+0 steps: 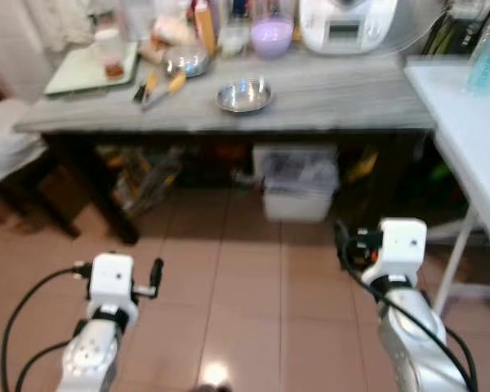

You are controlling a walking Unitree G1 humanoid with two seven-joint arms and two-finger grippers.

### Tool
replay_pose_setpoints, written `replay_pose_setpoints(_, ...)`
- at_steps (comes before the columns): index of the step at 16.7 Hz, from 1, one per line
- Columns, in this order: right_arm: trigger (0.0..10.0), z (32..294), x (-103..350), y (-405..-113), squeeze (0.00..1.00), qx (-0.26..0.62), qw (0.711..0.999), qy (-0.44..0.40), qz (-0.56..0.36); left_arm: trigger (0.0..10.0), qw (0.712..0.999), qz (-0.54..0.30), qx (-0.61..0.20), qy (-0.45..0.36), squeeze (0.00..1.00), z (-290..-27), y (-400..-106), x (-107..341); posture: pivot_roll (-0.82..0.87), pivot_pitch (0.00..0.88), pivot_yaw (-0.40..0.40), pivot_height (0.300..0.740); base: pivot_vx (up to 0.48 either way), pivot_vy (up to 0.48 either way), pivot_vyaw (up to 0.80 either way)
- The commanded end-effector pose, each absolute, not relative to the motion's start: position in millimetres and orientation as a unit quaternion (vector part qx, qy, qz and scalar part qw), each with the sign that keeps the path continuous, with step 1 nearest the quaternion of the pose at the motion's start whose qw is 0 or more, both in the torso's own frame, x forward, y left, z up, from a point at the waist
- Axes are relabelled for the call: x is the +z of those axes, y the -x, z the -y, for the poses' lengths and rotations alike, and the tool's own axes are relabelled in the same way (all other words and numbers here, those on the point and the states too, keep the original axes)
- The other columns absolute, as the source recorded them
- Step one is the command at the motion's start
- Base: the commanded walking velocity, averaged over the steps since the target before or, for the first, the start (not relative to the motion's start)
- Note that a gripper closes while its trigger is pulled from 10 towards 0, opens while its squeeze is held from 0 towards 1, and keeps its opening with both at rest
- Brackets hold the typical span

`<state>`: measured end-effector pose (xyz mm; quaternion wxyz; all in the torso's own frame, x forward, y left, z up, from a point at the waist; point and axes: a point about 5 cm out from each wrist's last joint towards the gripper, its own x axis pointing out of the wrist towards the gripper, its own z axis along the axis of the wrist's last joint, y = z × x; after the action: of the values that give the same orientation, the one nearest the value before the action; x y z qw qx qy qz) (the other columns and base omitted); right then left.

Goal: Setting the table

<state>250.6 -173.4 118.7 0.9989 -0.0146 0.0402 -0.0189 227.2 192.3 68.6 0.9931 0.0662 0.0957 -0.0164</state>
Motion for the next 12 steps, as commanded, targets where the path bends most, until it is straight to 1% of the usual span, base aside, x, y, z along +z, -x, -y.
replay_pose_setpoints(1,10.0,172.9,121.8,-251.1,0.00,-0.016,0.999,0.009,-0.035,10.0,0.993,-0.084,-0.023,-0.076,0.00,-194.8,-229.0,71.8,-0.04,0.082,0.083,0.740,0.000,0.000,0.00)
replay_pose_setpoints(7,10.0,174.1,122.0,-250.9,0.00,-0.020,0.999,0.009,-0.034,10.0,0.993,-0.064,-0.064,-0.072,0.00,-188.3,-235.4,76.2,-0.05,0.079,0.090,0.740,0.000,0.000,0.00)
replay_pose_setpoints(12,10.0,173.8,122.1,-251.4,0.00,-0.019,0.999,0.011,-0.033,10.0,0.993,-0.064,-0.074,-0.069,0.00,-187.7,-234.9,73.4,-0.05,0.074,0.092,0.740,0.000,-0.368,0.00)
